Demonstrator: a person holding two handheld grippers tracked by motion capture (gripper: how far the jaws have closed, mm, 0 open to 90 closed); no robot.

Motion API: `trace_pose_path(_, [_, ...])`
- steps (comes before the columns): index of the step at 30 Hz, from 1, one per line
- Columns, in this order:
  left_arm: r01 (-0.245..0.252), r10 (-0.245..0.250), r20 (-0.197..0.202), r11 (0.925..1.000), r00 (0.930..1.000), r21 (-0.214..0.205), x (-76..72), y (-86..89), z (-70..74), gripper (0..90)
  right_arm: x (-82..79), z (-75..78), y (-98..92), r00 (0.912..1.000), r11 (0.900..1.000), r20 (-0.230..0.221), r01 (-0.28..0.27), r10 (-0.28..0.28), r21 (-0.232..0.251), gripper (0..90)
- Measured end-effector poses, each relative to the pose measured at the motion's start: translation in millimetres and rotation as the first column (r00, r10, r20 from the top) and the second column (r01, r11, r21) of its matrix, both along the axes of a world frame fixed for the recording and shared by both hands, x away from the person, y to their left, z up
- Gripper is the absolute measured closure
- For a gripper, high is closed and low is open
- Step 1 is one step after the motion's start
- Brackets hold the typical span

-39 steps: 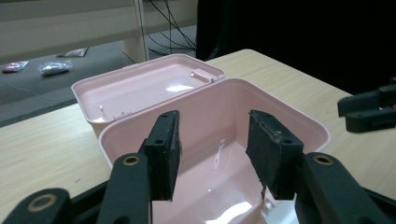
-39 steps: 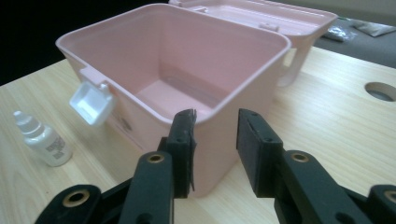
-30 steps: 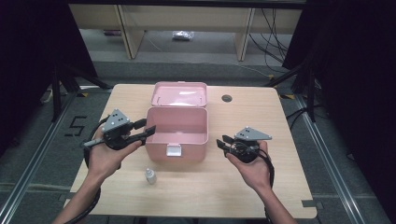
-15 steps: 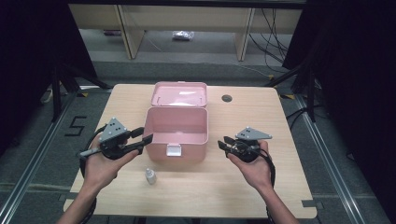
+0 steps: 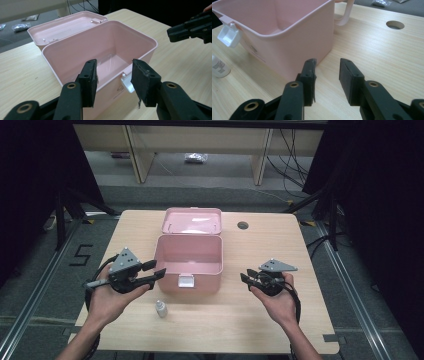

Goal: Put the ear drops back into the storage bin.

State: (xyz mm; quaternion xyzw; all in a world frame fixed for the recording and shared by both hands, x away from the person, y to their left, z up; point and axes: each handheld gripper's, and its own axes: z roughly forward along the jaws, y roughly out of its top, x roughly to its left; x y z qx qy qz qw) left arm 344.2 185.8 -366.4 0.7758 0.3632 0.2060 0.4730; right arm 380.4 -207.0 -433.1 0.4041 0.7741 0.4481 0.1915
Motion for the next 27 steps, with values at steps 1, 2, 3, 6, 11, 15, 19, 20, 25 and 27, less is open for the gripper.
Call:
trace_pose_path(1, [0.010, -0.010, -0.017, 0.9999, 0.9998, 0.013, 0.1, -0.1, -0.4, 54.3, -0.7, 0.7, 0.0, 0.9999, 1.0000, -0.017, 0.004, -0.004, 0.001, 66.6])
trace_pose_path(2, [0.010, -0.009, -0.025, 0.9994, 0.9996, 0.033, -0.9, -0.1, -0.1, 53.6, -1.3, 0.3, 0.1, 0.9996, 0.9999, -0.023, 0.017, -0.017, 0.003, 66.6])
trace_pose_path(3, [0.006, -0.005, -0.030, 0.9991, 0.9995, 0.041, -1.6, -0.4, -0.1, 53.3, -1.1, -0.2, -0.3, 0.9997, 0.9998, -0.014, 0.020, -0.020, -0.009, 66.6])
trace_pose_path(6, [0.010, -0.007, -0.053, 0.9979, 0.9986, 0.064, -2.6, -0.4, 0.5, 53.2, -1.0, -0.8, 0.6, 0.9992, 0.9999, -0.040, 0.008, -0.008, 0.007, 66.7])
trace_pose_path(11, [0.041, -0.028, -0.108, 0.9920, 0.9938, 0.119, -3.5, -0.7, 1.0, 53.3, -0.6, -1.8, 1.2, 0.9984, 0.9999, -0.057, 0.004, -0.005, -0.012, 66.7])
trace_pose_path(15, [0.059, -0.033, -0.152, 0.9844, 0.9879, 0.166, -4.5, -2.7, -0.4, 53.6, -1.2, -3.5, 4.6, 0.9965, 1.0000, -0.084, 0.006, -0.006, 0.002, 66.7])
trace_pose_path(19, [0.074, -0.035, -0.203, 0.9798, 0.9786, 0.186, -3.9, -3.6, -2.4, 54.2, 0.5, -3.5, 5.1, 0.9974, 0.9999, -0.072, -0.010, 0.008, -0.014, 66.6])
trace_pose_path(20, [0.063, -0.026, -0.206, 0.9820, 0.9782, 0.178, -4.4, -4.8, -3.2, 54.4, 0.8, -3.1, 5.1, 0.9975, 0.9998, -0.070, -0.008, 0.007, -0.018, 66.6])
trace_pose_path(25, [0.071, -0.018, -0.262, 0.9785, 0.9649, 0.194, -2.9, -7.9, -7.5, 54.7, 1.2, -1.5, 4.2, 0.9978, 0.9998, -0.066, -0.003, 0.002, -0.021, 66.7])
trace_pose_path(27, [0.077, -0.017, -0.283, 0.9760, 0.9591, 0.203, -2.7, -9.4, -10.1, 54.8, 1.3, -1.7, 3.6, 0.9977, 0.9997, -0.067, -0.003, 0.001, -0.023, 66.6])
